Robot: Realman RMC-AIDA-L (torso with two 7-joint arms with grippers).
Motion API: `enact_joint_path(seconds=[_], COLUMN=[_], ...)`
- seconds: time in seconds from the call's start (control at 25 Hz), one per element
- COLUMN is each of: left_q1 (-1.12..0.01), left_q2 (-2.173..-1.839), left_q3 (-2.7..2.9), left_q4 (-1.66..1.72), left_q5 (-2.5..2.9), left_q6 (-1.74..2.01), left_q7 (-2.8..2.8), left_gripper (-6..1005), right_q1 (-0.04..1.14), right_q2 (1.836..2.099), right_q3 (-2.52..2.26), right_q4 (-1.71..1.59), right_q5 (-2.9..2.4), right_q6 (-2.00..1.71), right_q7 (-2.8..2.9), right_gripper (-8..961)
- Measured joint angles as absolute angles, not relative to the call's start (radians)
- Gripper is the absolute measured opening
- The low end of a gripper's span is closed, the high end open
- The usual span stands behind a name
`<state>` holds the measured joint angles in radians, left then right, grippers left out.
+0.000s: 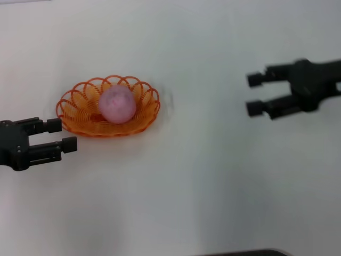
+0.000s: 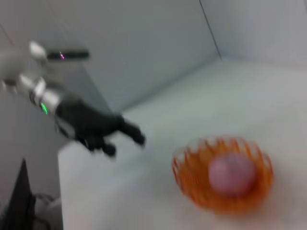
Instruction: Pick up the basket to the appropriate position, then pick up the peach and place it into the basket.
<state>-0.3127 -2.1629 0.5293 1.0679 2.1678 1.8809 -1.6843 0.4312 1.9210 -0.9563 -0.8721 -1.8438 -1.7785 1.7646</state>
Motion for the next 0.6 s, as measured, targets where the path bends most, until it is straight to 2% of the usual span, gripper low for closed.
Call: enact_joint_path(seconds=[0.36, 0.6], left_q1=[-0.313, -0.313], left_q2=[-2.162, -2.161], left_q3=[0.529, 0.529], left_q4=[1.068, 1.065], left_q5=[2.175, 2.176], left_q6=[1.872, 1.871], left_q7=[-1.684, -1.684], left_gripper=[736, 736], right_q1=[0.444, 0.447], right_q2=[1.94, 1.941], right_q3=[-0.859, -0.857], right_q4=[-0.879, -0.88], right_q5=[-2.035, -2.037], right_q6=[-1.822, -1.823], right_q7=[1.781, 1.781], right_gripper=[913, 915])
